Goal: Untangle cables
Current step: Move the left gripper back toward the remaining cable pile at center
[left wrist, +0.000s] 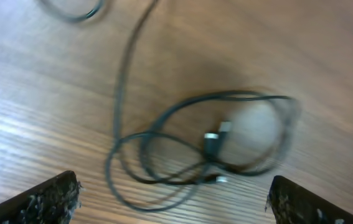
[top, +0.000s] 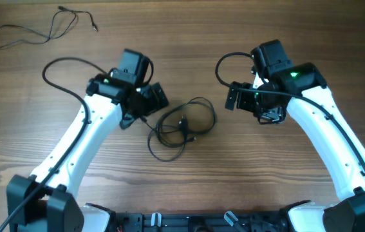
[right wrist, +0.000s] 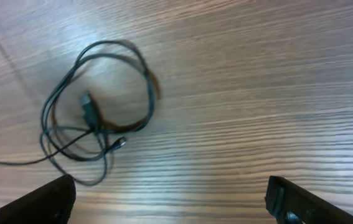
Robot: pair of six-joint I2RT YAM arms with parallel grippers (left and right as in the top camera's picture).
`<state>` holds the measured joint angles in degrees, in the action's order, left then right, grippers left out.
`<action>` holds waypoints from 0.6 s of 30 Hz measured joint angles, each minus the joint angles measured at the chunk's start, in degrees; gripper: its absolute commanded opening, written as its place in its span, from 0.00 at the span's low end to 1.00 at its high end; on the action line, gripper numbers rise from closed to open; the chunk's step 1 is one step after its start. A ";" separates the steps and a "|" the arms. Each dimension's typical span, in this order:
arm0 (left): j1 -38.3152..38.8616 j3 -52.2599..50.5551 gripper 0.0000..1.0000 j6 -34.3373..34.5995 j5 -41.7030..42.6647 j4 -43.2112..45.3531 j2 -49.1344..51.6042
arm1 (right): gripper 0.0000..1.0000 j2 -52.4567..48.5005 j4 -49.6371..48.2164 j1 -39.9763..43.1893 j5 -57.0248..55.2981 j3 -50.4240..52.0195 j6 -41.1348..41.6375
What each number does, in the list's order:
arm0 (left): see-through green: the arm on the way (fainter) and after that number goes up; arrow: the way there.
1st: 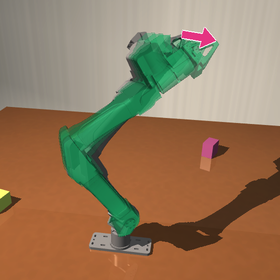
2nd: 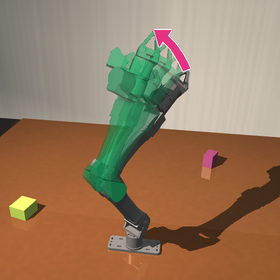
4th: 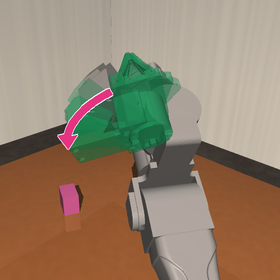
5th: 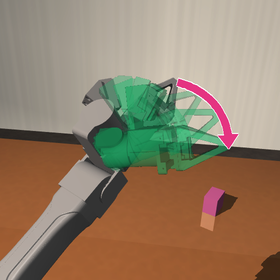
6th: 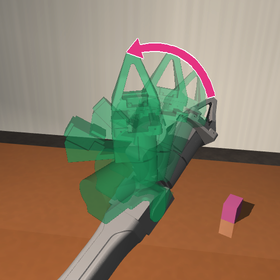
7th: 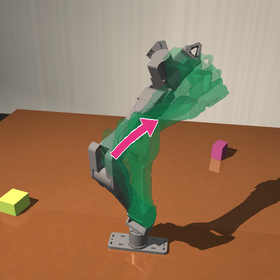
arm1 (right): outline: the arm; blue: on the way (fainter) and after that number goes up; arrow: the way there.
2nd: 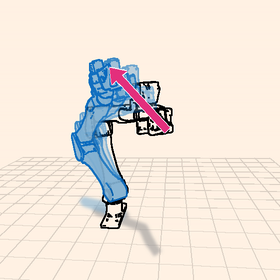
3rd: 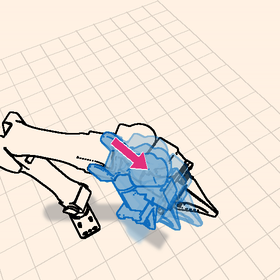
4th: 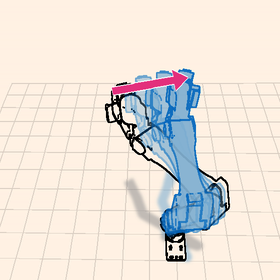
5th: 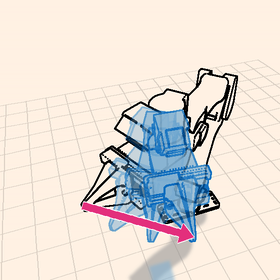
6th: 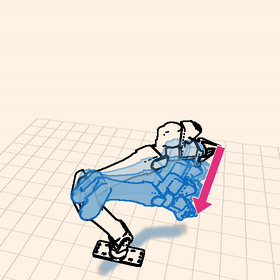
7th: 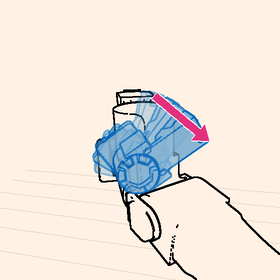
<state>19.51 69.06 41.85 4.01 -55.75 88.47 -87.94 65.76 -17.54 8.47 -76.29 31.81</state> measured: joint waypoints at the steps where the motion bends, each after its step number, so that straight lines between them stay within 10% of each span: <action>1: 0.00 -1.92 1.00 0.50 -0.63 0.63 0.26 | 1.00 0.00 0.00 0.39 -0.44 0.00 0.00; 8: 0.00 -9.68 0.95 1.40 -1.68 6.08 2.84 | 1.00 0.00 -0.04 1.01 -1.27 0.00 0.00; 18: 0.00 -9.86 0.04 2.58 3.39 11.02 4.48 | 1.00 0.00 -0.26 1.01 -1.29 0.00 0.00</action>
<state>19.51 59.20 44.42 7.40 -44.73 92.95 -87.94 65.49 -16.53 7.18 -76.29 31.81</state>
